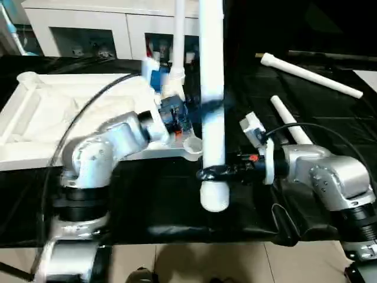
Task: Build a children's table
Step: Pick table leg, then insert table leg to table base
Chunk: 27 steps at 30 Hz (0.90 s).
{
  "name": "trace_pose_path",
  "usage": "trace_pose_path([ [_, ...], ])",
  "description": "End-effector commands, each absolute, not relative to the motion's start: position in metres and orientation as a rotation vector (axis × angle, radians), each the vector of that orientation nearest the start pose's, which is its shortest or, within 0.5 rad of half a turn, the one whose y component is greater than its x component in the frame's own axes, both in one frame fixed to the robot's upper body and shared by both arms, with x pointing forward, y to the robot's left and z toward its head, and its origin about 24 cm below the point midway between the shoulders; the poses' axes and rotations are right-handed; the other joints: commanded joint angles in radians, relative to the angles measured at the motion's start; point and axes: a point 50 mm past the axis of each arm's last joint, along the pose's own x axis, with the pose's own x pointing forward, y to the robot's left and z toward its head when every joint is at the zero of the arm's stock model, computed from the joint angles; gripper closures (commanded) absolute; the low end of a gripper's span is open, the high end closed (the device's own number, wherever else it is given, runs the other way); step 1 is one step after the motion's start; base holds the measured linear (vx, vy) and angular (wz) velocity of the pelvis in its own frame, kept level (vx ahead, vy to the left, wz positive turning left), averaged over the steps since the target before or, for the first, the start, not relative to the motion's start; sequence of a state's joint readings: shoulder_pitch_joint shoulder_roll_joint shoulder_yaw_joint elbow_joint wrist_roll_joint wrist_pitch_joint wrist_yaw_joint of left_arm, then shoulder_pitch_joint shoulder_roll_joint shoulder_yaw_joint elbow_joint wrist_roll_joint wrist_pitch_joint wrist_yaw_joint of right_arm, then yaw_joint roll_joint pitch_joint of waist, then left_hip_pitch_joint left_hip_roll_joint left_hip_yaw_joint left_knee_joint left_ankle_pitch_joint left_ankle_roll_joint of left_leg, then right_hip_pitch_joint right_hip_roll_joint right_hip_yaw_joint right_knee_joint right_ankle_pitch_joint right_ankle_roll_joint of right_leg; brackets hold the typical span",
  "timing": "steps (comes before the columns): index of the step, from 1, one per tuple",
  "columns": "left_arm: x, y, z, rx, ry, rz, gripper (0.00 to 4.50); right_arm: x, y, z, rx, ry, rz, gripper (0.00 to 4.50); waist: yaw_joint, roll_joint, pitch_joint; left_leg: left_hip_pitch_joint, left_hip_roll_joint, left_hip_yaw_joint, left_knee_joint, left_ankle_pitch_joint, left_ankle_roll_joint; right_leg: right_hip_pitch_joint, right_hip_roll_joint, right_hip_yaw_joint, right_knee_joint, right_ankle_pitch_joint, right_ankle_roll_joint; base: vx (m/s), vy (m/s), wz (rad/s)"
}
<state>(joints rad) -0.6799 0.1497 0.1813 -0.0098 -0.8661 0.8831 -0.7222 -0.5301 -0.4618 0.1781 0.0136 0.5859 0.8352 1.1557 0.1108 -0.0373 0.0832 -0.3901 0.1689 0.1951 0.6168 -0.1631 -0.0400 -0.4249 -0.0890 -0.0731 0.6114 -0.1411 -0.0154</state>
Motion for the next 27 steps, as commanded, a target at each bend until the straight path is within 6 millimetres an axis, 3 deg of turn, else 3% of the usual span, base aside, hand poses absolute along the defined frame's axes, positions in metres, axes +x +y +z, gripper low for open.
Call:
trace_pose_path([
  [1,0.313,0.105,0.210,-0.717,-0.137,-1.204,1.68,0.285,-0.122,0.128,0.213,0.396,1.430,2.65,0.000,-0.005,-0.089,0.022,0.051,-0.030,-0.070,-0.255,-0.004,0.056,-0.058,0.038,-0.089,-0.424,-0.116,0.000,0.000,0.00],
  [2,0.318,0.113,0.211,-0.843,-0.244,-1.120,1.62,0.286,-0.123,0.130,0.244,0.368,1.415,2.65,0.000,-0.008,-0.086,0.022,0.049,-0.028,-0.068,-0.267,-0.004,0.058,-0.062,0.037,-0.098,-0.456,-0.109,0.000,0.000,0.00],
  [3,0.318,0.113,0.211,-0.843,-0.244,-1.120,1.62,0.286,-0.123,0.130,0.244,0.368,1.415,2.65,0.001,-0.008,-0.086,0.023,0.048,-0.028,-0.066,-0.271,-0.005,0.058,-0.065,0.036,-0.102,-0.471,-0.108,0.000,0.000,0.00],
  [4,0.321,0.118,0.212,-0.912,-0.285,-1.071,1.62,0.286,-0.123,0.132,0.259,0.353,1.407,2.65,0.004,-0.002,-0.089,0.025,0.049,-0.032,-0.066,-0.279,-0.009,0.059,-0.065,0.033,-0.100,-0.489,-0.101,0.000,0.000,0.00],
  [5,0.321,0.118,0.212,-0.912,-0.285,-1.071,1.60,0.286,-0.123,0.132,0.259,0.353,1.407,2.65,0.001,-0.006,-0.088,0.024,0.050,-0.033,-0.070,-0.287,-0.008,0.058,-0.061,0.030,-0.103,-0.501,-0.082,0.000,0.000,0.00],
  [6,0.326,0.127,0.211,-1.025,-0.333,-0.979,1.60,0.288,-0.124,0.135,0.290,0.316,1.385,2.65,0.003,-0.001,-0.089,0.027,0.050,-0.033,-0.068,-0.293,-0.011,0.057,-0.061,0.031,-0.099,-0.503,-0.079,0.000,0.000,0.00],
  [7,0.333,0.139,0.207,-1.030,-0.337,-0.839,1.60,0.292,-0.126,0.138,0.280,0.270,1.329,2.65,0.000,0.002,-0.087,0.026,0.049,-0.034,-0.069,-0.305,-0.011,0.055,-0.060,0.028,-0.108,-0.512,-0.071,0.000,0.000,0.00],
  [8,0.337,0.145,0.204,-1.011,-0.327,-0.745,1.60,0.294,-0.127,0.139,0.269,0.242,1.289,2.65,0.002,0.015,-0.088,0.027,0.051,-0.038,-0.071,-0.314,-0.019,0.054,-0.060,0.027,-0.106,-0.508,-0.067,0.000,0.000,0.00],
  [9,0.340,0.151,0.201,-0.990,-0.316,-0.668,1.60,0.296,-0.129,0.140,0.260,0.220,1.257,2.65,-0.004,0.010,-0.089,0.027,0.050,-0.040,-0.074,-0.328,-0.027,0.054,-0.055,0.024,-0.109,-0.506,-0.041,0.000,0.000,0.00],
  [10,0.345,0.161,0.193,-0.866,-0.259,-0.505,1.60,0.301,-0.133,0.142,0.218,0.177,1.175,2.65,-0.003,0.015,-0.090,0.030,0.053,-0.045,-0.079,-0.333,-0.033,0.056,-0.055,0.020,-0.111,-0.513,-0.010,0.000,0.000,0.00],
  [11,0.347,0.169,0.181,-0.605,-0.153,-0.392,1.60,0.308,-0.138,0.141,0.133,0.154,1.036,2.65,-0.006,0.027,-0.090,0.039,0.054,-0.047,-0.081,-0.348,-0.044,0.053,-0.055,0.016,-0.113,-0.517,0.009,0.000,0.000,0.00],
  [13,0.343,0.179,0.166,-0.268,-0.057,-0.301,1.60,0.318,-0.145,0.138,0.002,0.113,0.839,2.65,-0.014,0.028,-0.088,0.039,0.058,-0.055,-0.089,-0.362,-0.064,0.047,-0.051,0.014,-0.111,-0.522,0.042,0.000,0.000,0.00],
  [14,0.339,0.181,0.163,-0.184,-0.054,-0.288,1.60,0.322,-0.148,0.137,-0.058,0.098,0.750,2.65,-0.022,0.030,-0.088,0.031,0.057,-0.058,-0.092,-0.357,-0.080,0.057,-0.057,0.012,-0.108,-0.513,0.041,0.000,0.000,0.00],
  [15,0.334,0.184,0.158,-0.116,-0.046,-0.276,1.60,0.326,-0.154,0.133,-0.065,0.103,0.649,2.65,-0.026,0.029,-0.092,0.034,0.057,-0.057,-0.089,-0.347,-0.089,0.055,-0.061,0.015,-0.107,-0.493,0.014,0.000,0.000,0.00],
  [16,0.328,0.188,0.151,-0.021,-0.014,-0.239,1.60,0.326,-0.160,0.128,-0.061,0.123,0.564,2.65,-0.027,0.032,-0.092,0.044,0.055,-0.051,-0.085,-0.358,-0.082,0.046,-0.059,0.020,-0.106,-0.476,-0.028,0.000,0.000,0.00],
  [17,0.322,0.193,0.142,0.029,0.010,-0.180,1.60,0.322,-0.163,0.121,-0.045,0.136,0.505,2.65,-0.026,0.036,-0.092,0.047,0.055,-0.050,-0.085,-0.370,-0.077,0.045,-0.058,0.021,-0.105,-0.466,-0.047,0.000,0.000,0.00],
  [20,0.308,0.202,0.126,0.029,0.017,-0.076,1.60,0.308,-0.163,0.110,0.003,0.134,0.431,2.65,-0.026,0.043,-0.093,0.037,0.059,-0.051,-0.090,-0.395,-0.064,0.055,-0.057,0.023,-0.097,-0.374,-0.098,0.000,0.000,0.00],
  [24,0.297,0.195,0.113,0.038,0.022,-0.063,1.60,0.298,-0.155,0.099,-0.020,0.130,0.403,2.65,-0.028,0.045,-0.091,0.032,0.055,-0.051,-0.092,-0.406,-0.050,0.058,-0.057,0.022,-0.099,-0.380,-0.101,0.000,0.000,0.00],
  [25,0.293,0.191,0.106,0.067,0.026,-0.041,1.60,0.296,-0.149,0.093,-0.041,0.122,0.389,2.65,-0.032,0.046,-0.082,0.032,0.055,-0.050,-0.093,-0.435,-0.051,0.051,-0.057,0.021,-0.109,-0.430,-0.084,0.000,0.000,0.00],
  [27,0.293,0.189,0.104,0.093,0.021,-0.036,1.60,0.295,-0.147,0.091,-0.027,0.114,0.388,2.65,-0.037,0.045,-0.081,0.036,0.049,-0.051,-0.090,-0.459,-0.046,0.050,-0.058,0.017,-0.119,-0.518,-0.050,0.000,0.000,0.00],
])
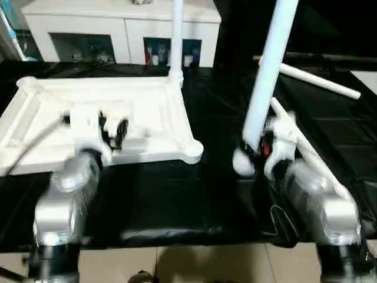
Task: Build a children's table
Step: Insert table leg to table base
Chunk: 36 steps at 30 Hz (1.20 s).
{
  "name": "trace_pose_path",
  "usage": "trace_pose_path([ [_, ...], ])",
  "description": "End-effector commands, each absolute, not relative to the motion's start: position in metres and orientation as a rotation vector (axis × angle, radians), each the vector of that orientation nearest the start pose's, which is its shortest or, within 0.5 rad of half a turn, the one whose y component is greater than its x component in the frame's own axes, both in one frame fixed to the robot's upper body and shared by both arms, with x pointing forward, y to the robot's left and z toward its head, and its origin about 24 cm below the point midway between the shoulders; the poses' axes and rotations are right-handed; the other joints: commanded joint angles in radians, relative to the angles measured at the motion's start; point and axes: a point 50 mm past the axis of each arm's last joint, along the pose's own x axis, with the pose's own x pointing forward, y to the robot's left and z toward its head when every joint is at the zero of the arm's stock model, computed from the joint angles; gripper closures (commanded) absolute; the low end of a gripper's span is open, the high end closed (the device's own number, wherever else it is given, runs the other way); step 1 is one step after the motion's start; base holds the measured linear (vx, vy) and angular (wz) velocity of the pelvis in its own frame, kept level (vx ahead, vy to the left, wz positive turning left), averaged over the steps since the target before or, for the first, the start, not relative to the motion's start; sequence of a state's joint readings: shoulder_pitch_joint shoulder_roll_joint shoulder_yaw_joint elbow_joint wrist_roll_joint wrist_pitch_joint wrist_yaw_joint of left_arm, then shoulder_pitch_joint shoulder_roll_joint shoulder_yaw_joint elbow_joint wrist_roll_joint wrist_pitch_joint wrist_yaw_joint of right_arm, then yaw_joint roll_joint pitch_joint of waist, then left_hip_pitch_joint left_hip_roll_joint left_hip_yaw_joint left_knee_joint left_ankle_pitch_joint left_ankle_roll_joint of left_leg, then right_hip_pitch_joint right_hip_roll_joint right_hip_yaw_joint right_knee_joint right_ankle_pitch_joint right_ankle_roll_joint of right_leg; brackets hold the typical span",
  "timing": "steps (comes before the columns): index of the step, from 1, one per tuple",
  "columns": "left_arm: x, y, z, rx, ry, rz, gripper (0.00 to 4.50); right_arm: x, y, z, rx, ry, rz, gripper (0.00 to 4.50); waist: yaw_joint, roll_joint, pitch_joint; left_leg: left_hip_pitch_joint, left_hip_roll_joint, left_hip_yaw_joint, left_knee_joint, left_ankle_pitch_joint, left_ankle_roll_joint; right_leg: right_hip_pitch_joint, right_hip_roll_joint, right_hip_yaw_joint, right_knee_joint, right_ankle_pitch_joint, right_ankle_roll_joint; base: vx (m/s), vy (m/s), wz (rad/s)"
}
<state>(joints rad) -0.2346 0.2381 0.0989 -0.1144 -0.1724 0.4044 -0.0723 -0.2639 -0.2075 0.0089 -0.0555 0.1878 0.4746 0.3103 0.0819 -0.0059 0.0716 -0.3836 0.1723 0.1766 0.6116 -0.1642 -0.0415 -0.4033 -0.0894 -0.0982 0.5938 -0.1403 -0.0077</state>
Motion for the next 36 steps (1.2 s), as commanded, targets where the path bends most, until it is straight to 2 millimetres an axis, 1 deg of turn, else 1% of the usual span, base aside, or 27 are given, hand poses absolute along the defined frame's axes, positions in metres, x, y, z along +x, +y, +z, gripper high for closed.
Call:
trace_pose_path([
  [1,0.292,0.184,0.102,0.121,0.016,-0.046,1.60,0.295,-0.145,0.089,-0.003,0.108,0.378,2.65,-0.011,0.012,-0.065,0.031,0.045,-0.034,-0.085,-0.465,-0.039,0.025,-0.057,0.040,-0.109,-0.561,-0.034,0.000,0.000,0.00],
  [2,0.292,0.181,0.102,0.154,0.006,-0.049,1.60,0.295,-0.142,0.088,0.001,0.098,0.383,2.65,-0.012,0.014,-0.065,0.032,0.045,-0.036,-0.085,-0.467,-0.038,0.024,-0.058,0.038,-0.112,-0.575,-0.026,0.000,0.000,0.00],
  [3,0.292,0.178,0.103,0.172,-0.003,-0.053,1.60,0.294,-0.141,0.088,0.002,0.090,0.386,2.65,-0.019,0.011,-0.062,0.030,0.045,-0.038,-0.086,-0.477,-0.038,0.023,-0.057,0.035,-0.118,-0.598,-0.010,0.000,0.000,0.00],
  [4,0.293,0.176,0.103,0.168,0.006,-0.050,1.60,0.293,-0.140,0.089,0.009,0.084,0.389,2.65,-0.022,0.015,-0.062,0.037,0.046,-0.040,-0.085,-0.495,-0.040,0.021,-0.054,0.032,-0.119,-0.604,-0.007,0.000,0.000,0.00],
  [5,0.293,0.175,0.103,0.158,0.016,-0.046,1.60,0.293,-0.140,0.090,0.015,0.081,0.390,2.65,-0.026,0.009,-0.057,0.037,0.046,-0.040,-0.087,-0.506,-0.039,0.019,-0.053,0.030,-0.122,-0.610,-0.006,0.000,0.000,0.00],
  [6,0.294,0.175,0.102,0.155,0.026,-0.052,1.60,0.293,-0.140,0.090,0.021,0.081,0.390,2.65,-0.031,0.013,-0.058,0.036,0.046,-0.044,-0.088,-0.517,-0.041,0.023,-0.053,0.027,-0.120,-0.608,-0.007,0.000,0.000,0.00],
  [7,0.296,0.172,0.102,0.166,0.033,-0.084,1.60,0.294,-0.140,0.091,0.024,0.080,0.393,2.65,-0.036,0.015,-0.057,0.033,0.048,-0.047,-0.091,-0.527,-0.042,0.027,-0.052,0.026,-0.120,-0.596,-0.008,0.000,0.000,0.00],
  [8,0.298,0.168,0.102,0.170,0.031,-0.133,1.60,0.294,-0.140,0.092,0.025,0.078,0.397,2.65,-0.041,0.005,-0.057,0.029,0.048,-0.050,-0.093,-0.529,-0.039,0.032,-0.055,0.023,-0.120,-0.593,-0.008,0.000,0.000,0.00],
  [9,0.298,0.168,0.102,0.177,0.030,-0.147,1.60,0.294,-0.140,0.092,0.025,0.078,0.400,2.65,-0.041,0.005,-0.057,0.029,0.048,-0.050,-0.093,-0.529,-0.039,0.032,-0.055,0.023,-0.120,-0.593,-0.008,0.000,0.000,0.00],
  [10,0.301,0.161,0.103,0.231,0.027,-0.249,1.60,0.295,-0.139,0.092,0.028,0.081,0.419,2.65,-0.044,0.010,-0.057,0.032,0.047,-0.050,-0.094,-0.539,-0.040,0.027,-0.056,0.026,-0.121,-0.588,-0.011,0.000,0.000,0.00],
  [11,0.304,0.158,0.101,0.260,0.057,-0.339,1.33,0.296,-0.139,0.093,0.022,0.077,0.431,2.65,-0.052,-0.007,-0.055,0.030,0.046,-0.048,-0.094,-0.538,-0.037,0.026,-0.057,0.029,-0.121,-0.593,-0.014,0.000,0.000,0.00],
  [13,0.308,0.155,0.097,0.289,0.110,-0.511,1.26,0.297,-0.139,0.094,0.017,0.071,0.455,2.65,-0.046,0.003,-0.055,0.035,0.043,-0.048,-0.092,-0.533,-0.033,0.024,-0.064,0.031,-0.123,-0.618,-0.013,0.000,0.000,0.00],
  [16,0.323,0.166,0.094,0.399,0.203,-0.618,1.21,0.299,-0.142,0.098,-0.015,0.059,0.493,2.65,-0.054,-0.001,-0.053,0.032,0.041,-0.048,-0.095,-0.525,-0.041,0.026,-0.065,0.031,-0.124,-0.635,-0.008,0.000,0.000,0.00],
  [17,0.324,0.166,0.094,0.398,0.208,-0.626,1.00,0.299,-0.142,0.098,-0.016,0.060,0.494,2.65,-0.053,0.001,-0.055,0.032,0.041,-0.048,-0.093,-0.523,-0.045,0.027,-0.067,0.032,-0.119,-0.628,-0.011,0.000,0.000,0.00],
  [19,0.329,0.170,0.095,0.425,0.260,-0.714,0.84,0.299,-0.145,0.099,-0.034,0.061,0.529,2.65,-0.052,0.002,-0.056,0.035,0.045,-0.047,-0.094,-0.516,-0.045,0.026,-0.071,0.034,-0.119,-0.610,-0.033,0.000,0.000,0.00],
  [20,0.330,0.171,0.095,0.418,0.278,-0.738,0.87,0.299,-0.145,0.100,-0.037,0.061,0.539,2.65,-0.050,0.006,-0.058,0.036,0.045,-0.047,-0.093,-0.515,-0.045,0.026,-0.071,0.035,-0.117,-0.601,-0.039,0.000,0.000,0.00],
  [21,0.331,0.173,0.094,0.422,0.307,-0.761,0.80,0.298,-0.146,0.100,-0.044,0.062,0.552,2.65,-0.050,0.004,-0.058,0.036,0.048,-0.046,-0.094,-0.511,-0.045,0.026,-0.071,0.037,-0.112,-0.574,-0.056,0.000,0.000,0.00],
  [22,0.332,0.174,0.094,0.429,0.326,-0.778,0.45,0.297,-0.147,0.100,-0.049,0.062,0.560,2.65,-0.048,0.006,-0.060,0.037,0.048,-0.044,-0.094,-0.506,-0.044,0.025,-0.072,0.039,-0.110,-0.551,-0.071,0.000,0.000,0.00],
  [23,0.333,0.176,0.093,0.439,0.346,-0.795,0.45,0.297,-0.147,0.100,-0.051,0.064,0.566,2.65,-0.049,0.000,-0.062,0.036,0.048,-0.043,-0.094,-0.498,-0.041,0.026,-0.072,0.040,-0.109,-0.541,-0.077,0.000,0.000,0.00],
  [24,0.336,0.178,0.092,0.458,0.375,-0.813,0.39,0.296,-0.148,0.100,-0.052,0.067,0.575,2.65,-0.046,0.003,-0.063,0.035,0.049,-0.042,-0.093,-0.484,-0.039,0.027,-0.073,0.043,-0.103,-0.518,-0.092,0.000,0.000,0.00],
  [26,0.342,0.183,0.090,0.506,0.418,-0.818,0.43,0.296,-0.150,0.100,-0.057,0.072,0.582,2.65,-0.043,0.004,-0.065,0.034,0.047,-0.039,-0.092,-0.466,-0.034,0.027,-0.071,0.045,-0.102,-0.498,-0.101,0.000,0.000,0.00],
  [27,0.345,0.186,0.089,0.520,0.428,-0.821,0.29,0.296,-0.151,0.100,-0.059,0.073,0.585,2.65,-0.041,0.004,-0.069,0.038,0.048,-0.037,-0.090,-0.457,-0.034,0.027,-0.072,0.048,-0.097,-0.476,-0.110,0.000,0.000,0.00],
  [30,0.351,0.187,0.090,0.512,0.438,-0.813,0.05,0.296,-0.151,0.100,-0.061,0.073,0.586,2.65,-0.037,0.003,-0.070,0.034,0.049,-0.035,-0.091,-0.426,-0.031,0.033,-0.073,0.048,-0.094,-0.444,-0.126,0.000,0.000,0.00],
  [31,0.356,0.186,0.090,0.486,0.450,-0.827,0.01,0.297,-0.152,0.100,-0.062,0.073,0.589,2.65,-0.035,0.002,-0.074,0.030,0.050,-0.033,-0.091,-0.395,-0.027,0.036,-0.073,0.049,-0.089,-0.396,-0.148,0.000,0.000,0.00],
  [32,0.357,0.185,0.090,0.482,0.453,-0.832,0.01,0.298,-0.152,0.100,-0.062,0.073,0.589,2.65,-0.032,0.003,-0.075,0.032,0.051,-0.032,-0.090,-0.387,-0.028,0.037,-0.074,0.050,-0.086,-0.380,-0.155,0.000,0.000,0.00],
  [33,0.358,0.184,0.089,0.484,0.463,-0.845,0.01,0.298,-0.152,0.100,-0.063,0.073,0.590,2.65,-0.030,-0.002,-0.077,0.029,0.053,-0.031,-0.090,-0.364,-0.023,0.040,-0.075,0.052,-0.082,-0.343,-0.170,0.000,0.000,0.00],
  [36,0.361,0.181,0.088,0.501,0.493,-0.902,0.01,0.298,-0.150,0.100,-0.070,0.076,0.603,2.65,-0.020,-0.002,-0.081,0.027,0.054,-0.026,-0.089,-0.298,-0.006,0.045,-0.075,0.055,-0.069,-0.260,-0.197,0.000,0.000,0.00],
])
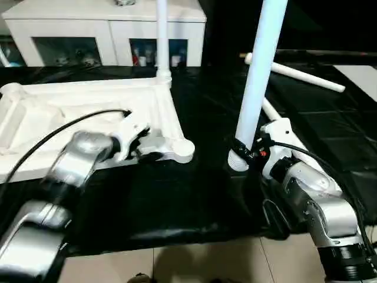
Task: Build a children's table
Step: Insert table leg to table base
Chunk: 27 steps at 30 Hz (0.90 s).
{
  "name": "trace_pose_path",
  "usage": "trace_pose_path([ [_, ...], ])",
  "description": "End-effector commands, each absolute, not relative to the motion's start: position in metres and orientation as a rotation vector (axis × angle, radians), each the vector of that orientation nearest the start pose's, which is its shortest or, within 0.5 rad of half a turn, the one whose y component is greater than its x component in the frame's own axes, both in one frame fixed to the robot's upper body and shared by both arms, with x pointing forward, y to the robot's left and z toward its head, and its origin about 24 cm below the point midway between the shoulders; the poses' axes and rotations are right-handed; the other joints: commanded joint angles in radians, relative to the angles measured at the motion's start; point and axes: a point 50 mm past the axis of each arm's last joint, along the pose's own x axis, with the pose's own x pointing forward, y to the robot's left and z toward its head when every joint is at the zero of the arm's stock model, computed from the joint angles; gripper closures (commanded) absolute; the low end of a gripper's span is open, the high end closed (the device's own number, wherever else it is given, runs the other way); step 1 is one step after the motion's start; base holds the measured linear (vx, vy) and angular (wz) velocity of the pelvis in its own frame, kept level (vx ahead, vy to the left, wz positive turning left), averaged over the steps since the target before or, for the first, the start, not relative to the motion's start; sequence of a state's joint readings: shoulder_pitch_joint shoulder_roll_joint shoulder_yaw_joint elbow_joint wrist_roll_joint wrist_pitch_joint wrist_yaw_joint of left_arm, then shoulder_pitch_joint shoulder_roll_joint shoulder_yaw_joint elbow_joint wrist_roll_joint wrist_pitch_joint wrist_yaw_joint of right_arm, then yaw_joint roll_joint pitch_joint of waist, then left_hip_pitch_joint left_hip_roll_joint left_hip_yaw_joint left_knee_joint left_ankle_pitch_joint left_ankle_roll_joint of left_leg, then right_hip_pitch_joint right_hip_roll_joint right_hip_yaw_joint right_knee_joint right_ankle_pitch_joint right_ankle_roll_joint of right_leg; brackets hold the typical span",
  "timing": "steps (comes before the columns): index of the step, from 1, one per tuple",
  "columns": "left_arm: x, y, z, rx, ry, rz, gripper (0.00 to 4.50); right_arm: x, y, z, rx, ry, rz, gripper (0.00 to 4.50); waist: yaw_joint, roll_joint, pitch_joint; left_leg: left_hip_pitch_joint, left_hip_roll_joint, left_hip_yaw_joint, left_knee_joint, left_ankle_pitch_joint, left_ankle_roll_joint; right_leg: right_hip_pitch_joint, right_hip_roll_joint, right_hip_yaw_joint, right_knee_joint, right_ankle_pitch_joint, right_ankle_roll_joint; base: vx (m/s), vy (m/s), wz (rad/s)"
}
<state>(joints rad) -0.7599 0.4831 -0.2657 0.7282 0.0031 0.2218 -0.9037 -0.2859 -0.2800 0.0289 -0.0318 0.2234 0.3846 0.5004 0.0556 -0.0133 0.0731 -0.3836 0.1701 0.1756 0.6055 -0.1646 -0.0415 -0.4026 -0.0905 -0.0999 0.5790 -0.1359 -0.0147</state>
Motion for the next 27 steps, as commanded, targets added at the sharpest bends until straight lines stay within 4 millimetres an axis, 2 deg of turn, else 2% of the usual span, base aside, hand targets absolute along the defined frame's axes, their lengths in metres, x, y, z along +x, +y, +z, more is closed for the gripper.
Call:
trace_pose_path([
  [1,0.362,0.179,0.090,0.476,0.499,-0.951,0.01,0.299,-0.150,0.100,-0.071,0.076,0.609,2.65,0.009,0.002,-0.084,0.026,0.054,-0.021,-0.080,-0.274,0.003,0.046,-0.075,0.058,-0.053,-0.249,-0.194,0.000,0.000,0.00],
  [2,0.362,0.179,0.090,0.476,0.499,-0.951,0.01,0.299,-0.150,0.100,-0.071,0.076,0.609,2.65,0.010,0.001,-0.083,0.027,0.050,-0.018,-0.079,-0.268,0.011,0.045,-0.076,0.057,-0.060,-0.265,-0.191,0.000,0.000,0.00],
  [3,0.363,0.178,0.091,0.462,0.504,-0.972,0.01,0.299,-0.150,0.100,-0.072,0.076,0.610,2.65,0.014,0.002,-0.085,0.024,0.054,-0.020,-0.078,-0.250,0.013,0.050,-0.079,0.057,-0.054,-0.261,-0.194,0.000,0.000,0.00],
  [4,0.363,0.177,0.092,0.467,0.507,-0.996,0.29,0.299,-0.150,0.100,-0.072,0.076,0.612,2.65,0.015,-0.001,-0.083,0.023,0.054,-0.020,-0.079,-0.239,0.017,0.050,-0.078,0.057,-0.055,-0.264,-0.192,0.000,0.000,0.00],
  [5,0.364,0.178,0.092,0.480,0.511,-1.001,0.36,0.299,-0.150,0.100,-0.074,0.076,0.613,2.65,0.016,-0.001,-0.082,0.023,0.053,-0.019,-0.079,-0.239,0.019,0.049,-0.077,0.056,-0.057,-0.270,-0.191,0.000,0.000,0.00],
  [8,0.366,0.180,0.092,0.523,0.531,-1.014,0.42,0.299,-0.151,0.100,-0.077,0.077,0.615,2.65,0.016,0.002,-0.077,0.026,0.057,-0.022,-0.083,-0.269,0.012,0.046,-0.075,0.054,-0.063,-0.314,-0.176,0.000,0.000,0.00],
  [9,0.367,0.181,0.092,0.538,0.545,-1.019,0.72,0.299,-0.151,0.100,-0.079,0.077,0.614,2.65,0.015,0.005,-0.074,0.027,0.056,-0.023,-0.085,-0.292,0.005,0.044,-0.075,0.054,-0.066,-0.343,-0.169,0.000,0.000,0.00],
  [10,0.367,0.181,0.092,0.533,0.546,-1.024,0.72,0.299,-0.152,0.100,-0.080,0.077,0.613,2.65,0.015,0.005,-0.073,0.030,0.058,-0.025,-0.086,-0.313,-0.002,0.043,-0.077,0.054,-0.069,-0.366,-0.162,0.000,0.000,0.00],
  [11,0.367,0.181,0.092,0.528,0.546,-1.027,0.79,0.299,-0.152,0.100,-0.080,0.077,0.613,2.65,0.014,0.004,-0.073,0.029,0.057,-0.025,-0.087,-0.318,-0.004,0.044,-0.076,0.053,-0.070,-0.369,-0.162,0.000,0.000,0.00],
  [12,0.369,0.180,0.092,0.530,0.545,-1.024,0.77,0.298,-0.152,0.100,-0.079,0.077,0.612,2.65,0.014,0.008,-0.070,0.030,0.058,-0.026,-0.088,-0.333,-0.009,0.041,-0.077,0.054,-0.070,-0.375,-0.163,0.000,0.000,0.00],
  [15,0.369,0.181,0.093,0.537,0.559,-1.040,0.96,0.297,-0.153,0.100,-0.080,0.075,0.610,2.65,0.014,0.007,-0.068,0.031,0.056,-0.026,-0.087,-0.350,-0.009,0.041,-0.077,0.054,-0.075,-0.389,-0.162,0.000,0.000,0.00],
  [16,0.370,0.181,0.093,0.538,0.562,-1.039,1.18,0.297,-0.153,0.100,-0.081,0.075,0.609,2.65,0.015,0.009,-0.068,0.030,0.057,-0.027,-0.088,-0.350,-0.010,0.042,-0.078,0.054,-0.075,-0.387,-0.162,0.000,0.000,0.00],
  [18,0.371,0.181,0.093,0.543,0.565,-1.042,1.20,0.297,-0.154,0.100,-0.081,0.074,0.608,2.65,0.014,0.008,-0.068,0.029,0.058,-0.027,-0.089,-0.346,-0.009,0.043,-0.077,0.054,-0.072,-0.372,-0.167,0.000,0.000,0.00],
  [20,0.372,0.181,0.094,0.550,0.571,-1.044,1.24,0.296,-0.154,0.100,-0.082,0.074,0.608,2.65,0.014,0.011,-0.068,0.030,0.058,-0.027,-0.089,-0.342,-0.007,0.042,-0.076,0.055,-0.071,-0.348,-0.175,0.000,0.000,0.00],
  [22,0.372,0.181,0.095,0.554,0.576,-1.051,1.51,0.296,-0.155,0.101,-0.085,0.073,0.607,2.65,0.012,0.012,-0.067,0.029,0.057,-0.026,-0.089,-0.340,-0.004,0.044,-0.075,0.055,-0.069,-0.327,-0.185,0.000,0.000,0.00],
  [23,0.373,0.181,0.095,0.550,0.580,-1.055,1.58,0.295,-0.156,0.101,-0.087,0.073,0.605,2.65,0.013,0.018,-0.066,0.029,0.057,-0.027,-0.089,-0.340,-0.005,0.044,-0.076,0.055,-0.068,-0.322,-0.188,0.000,0.000,0.00],
  [26,0.371,0.180,0.094,0.549,0.619,-1.098,1.72,0.295,-0.157,0.101,-0.091,0.074,0.601,2.65,0.012,0.014,-0.063,0.029,0.056,-0.025,-0.089,-0.344,0.001,0.045,-0.076,0.055,-0.072,-0.330,-0.193,0.000,0.000,0.00],
  [27,0.371,0.180,0.093,0.552,0.625,-1.105,1.83,0.295,-0.158,0.101,-0.092,0.074,0.601,2.65,0.013,0.020,-0.062,0.029,0.056,-0.027,-0.089,-0.347,-0.001,0.045,-0.078,0.055,-0.072,-0.339,-0.194,0.000,0.000,0.00],
])
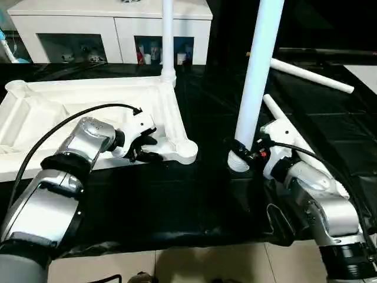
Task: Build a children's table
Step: Insert table leg to table base
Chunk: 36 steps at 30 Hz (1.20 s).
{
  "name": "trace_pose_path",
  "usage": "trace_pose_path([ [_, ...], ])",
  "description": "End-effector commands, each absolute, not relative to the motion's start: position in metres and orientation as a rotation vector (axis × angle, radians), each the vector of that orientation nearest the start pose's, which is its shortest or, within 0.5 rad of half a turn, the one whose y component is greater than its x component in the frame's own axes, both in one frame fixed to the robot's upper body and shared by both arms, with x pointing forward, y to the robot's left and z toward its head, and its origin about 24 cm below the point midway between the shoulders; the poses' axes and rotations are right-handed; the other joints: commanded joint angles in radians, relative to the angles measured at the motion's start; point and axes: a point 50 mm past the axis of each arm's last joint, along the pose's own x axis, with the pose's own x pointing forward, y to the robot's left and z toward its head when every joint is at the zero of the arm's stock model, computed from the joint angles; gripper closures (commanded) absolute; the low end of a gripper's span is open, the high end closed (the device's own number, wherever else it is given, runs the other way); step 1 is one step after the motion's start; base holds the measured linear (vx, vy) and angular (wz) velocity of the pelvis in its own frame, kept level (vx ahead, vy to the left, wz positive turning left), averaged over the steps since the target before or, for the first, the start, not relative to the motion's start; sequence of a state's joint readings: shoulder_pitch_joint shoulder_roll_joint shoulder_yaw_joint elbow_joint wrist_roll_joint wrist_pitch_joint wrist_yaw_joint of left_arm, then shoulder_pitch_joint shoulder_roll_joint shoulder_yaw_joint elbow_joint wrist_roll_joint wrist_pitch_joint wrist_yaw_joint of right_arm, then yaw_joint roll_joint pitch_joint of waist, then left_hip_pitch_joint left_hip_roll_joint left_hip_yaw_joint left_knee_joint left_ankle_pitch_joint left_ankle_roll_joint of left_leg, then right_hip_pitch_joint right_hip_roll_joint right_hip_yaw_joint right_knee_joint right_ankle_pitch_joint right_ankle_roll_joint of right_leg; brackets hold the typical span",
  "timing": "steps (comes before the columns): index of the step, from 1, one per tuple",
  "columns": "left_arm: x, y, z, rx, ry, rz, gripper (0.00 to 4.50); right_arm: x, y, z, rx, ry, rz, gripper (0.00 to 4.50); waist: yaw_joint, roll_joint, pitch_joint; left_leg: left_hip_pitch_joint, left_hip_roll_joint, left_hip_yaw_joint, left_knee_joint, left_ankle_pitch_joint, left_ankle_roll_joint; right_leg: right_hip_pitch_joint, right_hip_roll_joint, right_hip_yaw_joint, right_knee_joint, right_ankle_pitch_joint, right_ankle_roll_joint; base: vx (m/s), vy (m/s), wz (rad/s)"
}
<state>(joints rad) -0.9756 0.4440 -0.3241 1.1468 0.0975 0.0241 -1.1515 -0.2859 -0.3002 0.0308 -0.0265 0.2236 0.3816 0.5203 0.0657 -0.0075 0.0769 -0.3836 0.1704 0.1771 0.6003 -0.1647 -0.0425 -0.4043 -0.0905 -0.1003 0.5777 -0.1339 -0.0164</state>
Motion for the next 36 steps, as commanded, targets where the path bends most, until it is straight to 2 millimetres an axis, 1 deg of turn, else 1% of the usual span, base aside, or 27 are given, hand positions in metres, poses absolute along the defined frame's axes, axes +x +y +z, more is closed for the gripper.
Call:
trace_pose_path([
  [1,0.371,0.180,0.093,0.557,0.629,-1.106,1.97,0.294,-0.158,0.101,-0.094,0.074,0.600,2.65,0.000,0.011,-0.065,0.030,0.057,-0.028,-0.084,-0.357,0.000,0.047,-0.077,0.055,-0.072,-0.350,-0.191,0.000,0.000,0.00],
  [2,0.371,0.180,0.092,0.557,0.630,-1.106,1.97,0.294,-0.158,0.101,-0.094,0.074,0.600,2.65,0.000,0.011,-0.065,0.030,0.057,-0.028,-0.084,-0.357,0.000,0.047,-0.077,0.055,-0.072,-0.350,-0.191,0.000,0.000,0.00],
  [3,0.371,0.180,0.092,0.557,0.632,-1.107,2.11,0.293,-0.159,0.101,-0.096,0.074,0.599,2.65,0.001,0.012,-0.063,0.030,0.057,-0.028,-0.084,-0.359,0.002,0.047,-0.078,0.055,-0.073,-0.362,-0.191,0.000,0.000,0.00],
  [4,0.371,0.180,0.092,0.558,0.632,-1.107,2.11,0.293,-0.159,0.101,-0.096,0.074,0.599,2.65,0.000,0.012,-0.063,0.030,0.057,-0.029,-0.084,-0.360,0.003,0.047,-0.078,0.055,-0.074,-0.366,-0.191,0.000,0.000,0.00],
  [6,0.371,0.180,0.091,0.561,0.635,-1.107,2.38,0.293,-0.159,0.101,-0.099,0.074,0.598,2.65,-0.001,0.012,-0.064,0.029,0.057,-0.028,-0.083,-0.348,0.007,0.048,-0.077,0.055,-0.073,-0.357,-0.193,0.000,0.000,0.00],
  [8,0.371,0.180,0.091,0.561,0.634,-1.105,2.42,0.293,-0.159,0.101,-0.101,0.073,0.598,2.65,-0.002,0.011,-0.064,0.027,0.056,-0.027,-0.083,-0.337,0.015,0.049,-0.077,0.055,-0.073,-0.355,-0.193,0.000,0.000,0.00],
  [10,0.371,0.181,0.091,0.559,0.641,-1.109,2.56,0.293,-0.158,0.101,-0.104,0.071,0.600,2.65,-0.001,0.011,-0.064,0.027,0.057,-0.027,-0.083,-0.335,0.016,0.049,-0.078,0.054,-0.074,-0.361,-0.192,0.000,0.000,0.00],
  [11,0.370,0.182,0.090,0.563,0.649,-1.110,2.66,0.293,-0.158,0.102,-0.107,0.071,0.602,2.65,-0.001,0.013,-0.065,0.028,0.058,-0.028,-0.083,-0.336,0.015,0.049,-0.078,0.054,-0.074,-0.362,-0.192,0.000,0.000,0.00],
  [12,0.370,0.183,0.090,0.566,0.655,-1.111,2.76,0.294,-0.158,0.102,-0.108,0.070,0.603,2.65,-0.002,0.013,-0.064,0.028,0.058,-0.028,-0.083,-0.340,0.014,0.048,-0.077,0.054,-0.075,-0.362,-0.193,0.000,0.000,0.00],
  [13,0.370,0.184,0.090,0.569,0.658,-1.112,2.80,0.294,-0.158,0.102,-0.110,0.070,0.603,2.65,-0.001,0.017,-0.065,0.030,0.058,-0.029,-0.084,-0.350,0.010,0.047,-0.077,0.054,-0.074,-0.365,-0.194,0.000,0.000,0.00],
  [15,0.370,0.185,0.090,0.568,0.658,-1.111,3.00,0.294,-0.158,0.102,-0.112,0.068,0.603,2.65,-0.003,0.015,-0.065,0.028,0.058,-0.029,-0.085,-0.354,0.008,0.048,-0.077,0.055,-0.074,-0.359,-0.195,0.000,0.000,0.00],
  [17,0.369,0.185,0.089,0.565,0.666,-1.120,3.20,0.295,-0.158,0.104,-0.115,0.062,0.600,2.65,-0.002,0.021,-0.065,0.029,0.059,-0.030,-0.085,-0.357,0.005,0.048,-0.077,0.055,-0.073,-0.350,-0.199,0.000,0.000,0.00],
  [18,0.368,0.186,0.089,0.566,0.670,-1.123,3.20,0.295,-0.159,0.104,-0.115,0.060,0.600,2.65,-0.002,0.023,-0.066,0.030,0.059,-0.030,-0.085,-0.361,0.003,0.047,-0.077,0.055,-0.073,-0.346,-0.202,0.000,0.000,0.00],
  [19,0.368,0.186,0.089,0.570,0.675,-1.128,3.27,0.295,-0.159,0.104,-0.117,0.059,0.599,2.65,-0.003,0.020,-0.067,0.029,0.059,-0.029,-0.085,-0.353,0.004,0.049,-0.076,0.056,-0.071,-0.326,-0.209,0.000,0.000,0.00],
  [21,0.368,0.187,0.089,0.569,0.676,-1.128,3.55,0.295,-0.160,0.105,-0.120,0.056,0.597,2.65,-0.001,0.028,-0.067,0.030,0.058,-0.029,-0.084,-0.353,0.005,0.050,-0.078,0.055,-0.071,-0.326,-0.212,0.000,0.000,0.00],
  [24,0.368,0.189,0.089,0.579,0.692,-1.132,3.75,0.294,-0.161,0.105,-0.123,0.054,0.592,2.65,-0.001,0.027,-0.066,0.028,0.056,-0.028,-0.083,-0.345,0.009,0.051,-0.077,0.055,-0.073,-0.330,-0.210,0.000,0.000,0.00],
  [25,0.367,0.190,0.088,0.591,0.701,-1.133,3.96,0.294,-0.161,0.105,-0.123,0.053,0.591,2.65,-0.001,0.028,-0.065,0.028,0.058,-0.028,-0.084,-0.347,0.010,0.050,-0.077,0.055,-0.074,-0.333,-0.211,0.000,0.000,0.00],
  [26,0.367,0.191,0.088,0.599,0.707,-1.134,3.96,0.294,-0.161,0.105,-0.123,0.053,0.590,2.65,-0.001,0.028,-0.065,0.028,0.058,-0.028,-0.084,-0.347,0.010,0.050,-0.077,0.055,-0.074,-0.333,-0.211,0.000,0.000,0.00],
  [27,0.367,0.192,0.088,0.602,0.712,-1.129,3.99,0.294,-0.161,0.105,-0.123,0.052,0.590,2.65,0.000,0.034,-0.065,0.029,0.058,-0.029,-0.084,-0.351,0.007,0.051,-0.077,0.054,-0.073,-0.338,-0.211,0.000,0.000,0.00],
  [28,0.366,0.193,0.087,0.606,0.718,-1.129,4.01,0.294,-0.161,0.105,-0.124,0.052,0.590,2.65,-0.002,0.030,-0.065,0.028,0.058,-0.029,-0.085,-0.356,0.006,0.051,-0.077,0.054,-0.074,-0.338,-0.210,0.000,0.000,0.00],
  [29,0.366,0.194,0.087,0.611,0.723,-1.128,4.20,0.294,-0.161,0.105,-0.124,0.051,0.590,2.65,-0.002,0.036,-0.065,0.029,0.058,-0.030,-0.085,-0.362,0.004,0.050,-0.077,0.054,-0.074,-0.339,-0.212,0.000,0.000,0.00],
  [30,0.366,0.195,0.087,0.612,0.723,-1.130,4.32,0.294,-0.161,0.105,-0.124,0.050,0.590,2.65,-0.004,0.033,-0.065,0.029,0.058,-0.029,-0.085,-0.365,0.004,0.050,-0.076,0.054,-0.075,-0.338,-0.212,0.000,0.000,0.00],
  [31,0.365,0.195,0.087,0.611,0.720,-1.136,4.38,0.293,-0.161,0.105,-0.125,0.050,0.589,2.65,-0.002,0.043,-0.065,0.030,0.057,-0.031,-0.085,-0.369,0.002,0.051,-0.077,0.054,-0.073,-0.338,-0.215,0.000,0.000,0.00],
  [32,0.364,0.194,0.086,0.611,0.713,-1.145,4.40,0.293,-0.161,0.105,-0.126,0.048,0.586,2.65,-0.004,0.036,-0.065,0.028,0.057,-0.029,-0.085,-0.367,0.004,0.052,-0.077,0.054,-0.075,-0.335,-0.215,0.000,0.000,0.00],
  [33,0.364,0.194,0.085,0.611,0.709,-1.151,4.40,0.293,-0.162,0.105,-0.127,0.047,0.585,2.65,-0.003,0.043,-0.066,0.028,0.057,-0.031,-0.085,-0.364,0.003,0.053,-0.078,0.054,-0.073,-0.329,-0.218,0.000,0.000,0.00],
  [35,0.362,0.193,0.082,0.613,0.703,-1.172,4.46,0.292,-0.161,0.105,-0.127,0.044,0.582,2.65,-0.005,0.046,-0.066,0.026,0.059,-0.030,-0.085,-0.359,0.005,0.055,-0.076,0.055,-0.071,-0.299,-0.232,0.000,0.000,0.00],
  [36,0.360,0.191,0.080,0.615,0.697,-1.187,4.46,0.292,-0.161,0.105,-0.126,0.042,0.581,2.65,-0.004,0.050,-0.066,0.026,0.058,-0.030,-0.085,-0.357,0.006,0.056,-0.077,0.055,-0.069,-0.294,-0.236,0.000,0.000,0.00],
])
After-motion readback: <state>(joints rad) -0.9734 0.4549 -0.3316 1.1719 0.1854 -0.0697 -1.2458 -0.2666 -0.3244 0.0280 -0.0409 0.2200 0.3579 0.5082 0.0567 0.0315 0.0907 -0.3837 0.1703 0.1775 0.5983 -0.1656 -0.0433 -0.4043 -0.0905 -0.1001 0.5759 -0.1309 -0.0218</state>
